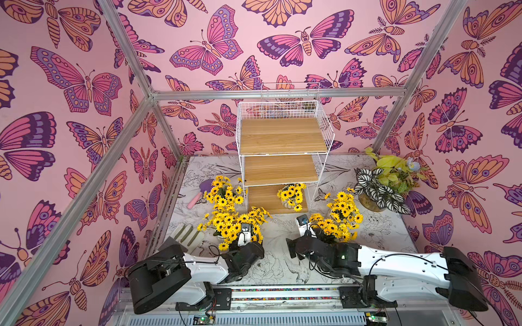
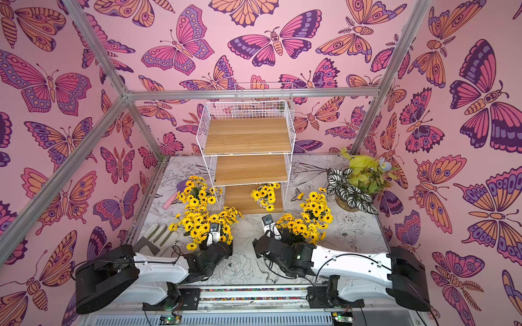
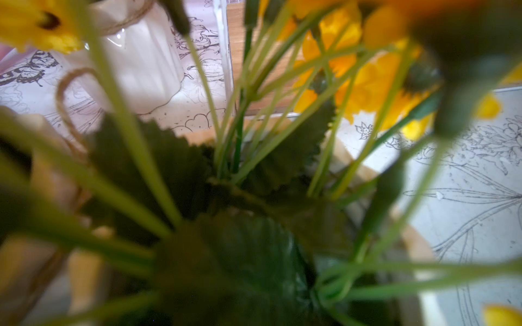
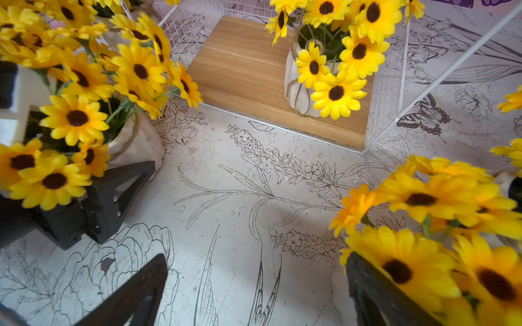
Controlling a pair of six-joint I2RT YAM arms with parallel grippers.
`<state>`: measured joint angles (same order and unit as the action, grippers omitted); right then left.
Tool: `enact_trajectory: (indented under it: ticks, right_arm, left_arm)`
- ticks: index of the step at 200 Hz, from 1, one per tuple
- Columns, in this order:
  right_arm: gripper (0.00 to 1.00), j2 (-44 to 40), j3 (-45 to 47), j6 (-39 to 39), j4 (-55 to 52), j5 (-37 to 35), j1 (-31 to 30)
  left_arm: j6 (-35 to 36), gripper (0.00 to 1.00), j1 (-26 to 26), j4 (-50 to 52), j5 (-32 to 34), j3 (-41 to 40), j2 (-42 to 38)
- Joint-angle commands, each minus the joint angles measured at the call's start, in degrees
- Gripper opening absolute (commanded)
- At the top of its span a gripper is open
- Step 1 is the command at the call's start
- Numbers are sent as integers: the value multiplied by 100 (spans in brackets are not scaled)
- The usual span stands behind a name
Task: Take the sunflower pots off the shelves
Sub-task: Place the sunflower pot at the center of the board.
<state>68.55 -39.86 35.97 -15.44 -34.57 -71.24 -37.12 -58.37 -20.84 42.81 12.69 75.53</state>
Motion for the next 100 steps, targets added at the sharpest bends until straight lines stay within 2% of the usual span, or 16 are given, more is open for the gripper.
enact_trajectory:
  ticks: [1, 40, 64, 88, 100]
  right_arm:
    - [99, 256, -179, -195, 427, 22, 62]
    - [99, 685, -218, -168, 818, -48, 269]
    - [99, 1003, -266, -219, 1080, 55, 501]
    - [99, 1239, -338, -217, 1161, 3, 649]
    - [99, 1322, -348, -237, 1232, 51, 711]
  left_arm:
    - [-198, 68, -26, -41, 396, -117, -45]
    - [-303, 88, -84, -17, 330, -208, -55]
    - [-356, 97, -116, 112, 280, -224, -136]
    - [-387, 100, -138, 260, 141, -223, -204]
    - [-436, 100, -179, 360, 149, -230, -497]
